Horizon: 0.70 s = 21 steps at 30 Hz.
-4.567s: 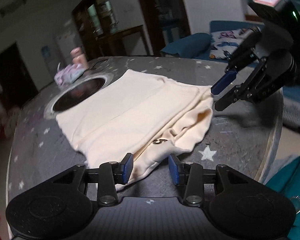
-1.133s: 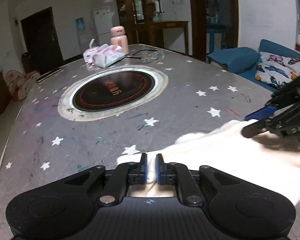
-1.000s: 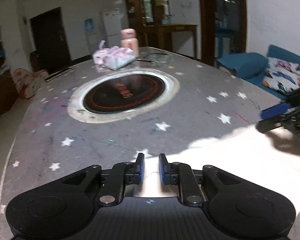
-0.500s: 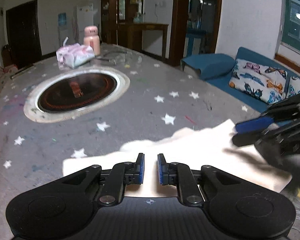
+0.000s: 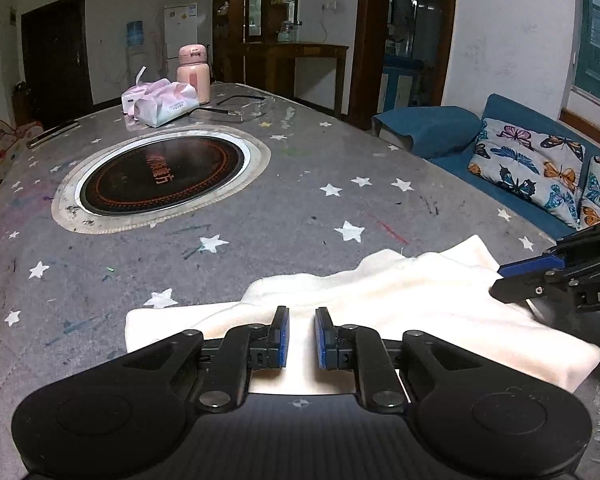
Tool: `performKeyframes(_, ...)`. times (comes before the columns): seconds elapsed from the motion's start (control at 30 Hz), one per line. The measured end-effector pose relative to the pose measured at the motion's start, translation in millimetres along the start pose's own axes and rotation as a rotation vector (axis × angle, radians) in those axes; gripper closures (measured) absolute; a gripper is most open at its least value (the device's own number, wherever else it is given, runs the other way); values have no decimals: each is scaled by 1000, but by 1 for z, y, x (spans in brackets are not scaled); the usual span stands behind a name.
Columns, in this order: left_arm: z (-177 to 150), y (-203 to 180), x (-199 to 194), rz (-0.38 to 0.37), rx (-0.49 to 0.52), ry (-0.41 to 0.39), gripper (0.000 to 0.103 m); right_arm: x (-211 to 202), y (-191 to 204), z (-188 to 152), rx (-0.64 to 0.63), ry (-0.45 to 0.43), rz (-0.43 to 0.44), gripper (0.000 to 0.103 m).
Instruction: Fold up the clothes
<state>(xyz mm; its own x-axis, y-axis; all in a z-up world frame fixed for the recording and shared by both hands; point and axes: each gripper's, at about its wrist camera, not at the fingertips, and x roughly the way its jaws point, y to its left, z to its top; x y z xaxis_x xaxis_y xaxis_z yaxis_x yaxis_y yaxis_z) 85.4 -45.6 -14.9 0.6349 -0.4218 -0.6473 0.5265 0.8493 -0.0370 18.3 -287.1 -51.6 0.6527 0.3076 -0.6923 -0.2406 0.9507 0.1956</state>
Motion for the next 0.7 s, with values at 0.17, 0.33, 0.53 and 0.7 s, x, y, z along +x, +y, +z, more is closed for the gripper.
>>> performKeyframes(0.17, -2, 0, -1, 3, 0, -7, 87, 2, 3, 3, -31, -10, -21, 82)
performKeyframes(0.33, -3, 2, 0, 0, -5, -10, 86, 6, 2, -1, -39, -3, -11, 82)
performKeyframes(0.53, -3, 2, 1, 4, -5, -12, 80, 3, 14, 4, -125, -11, -29, 99)
performKeyframes(0.7, -5, 2, 2, 12, 5, -21, 78, -6, 33, 21, -288, -91, -125, 100)
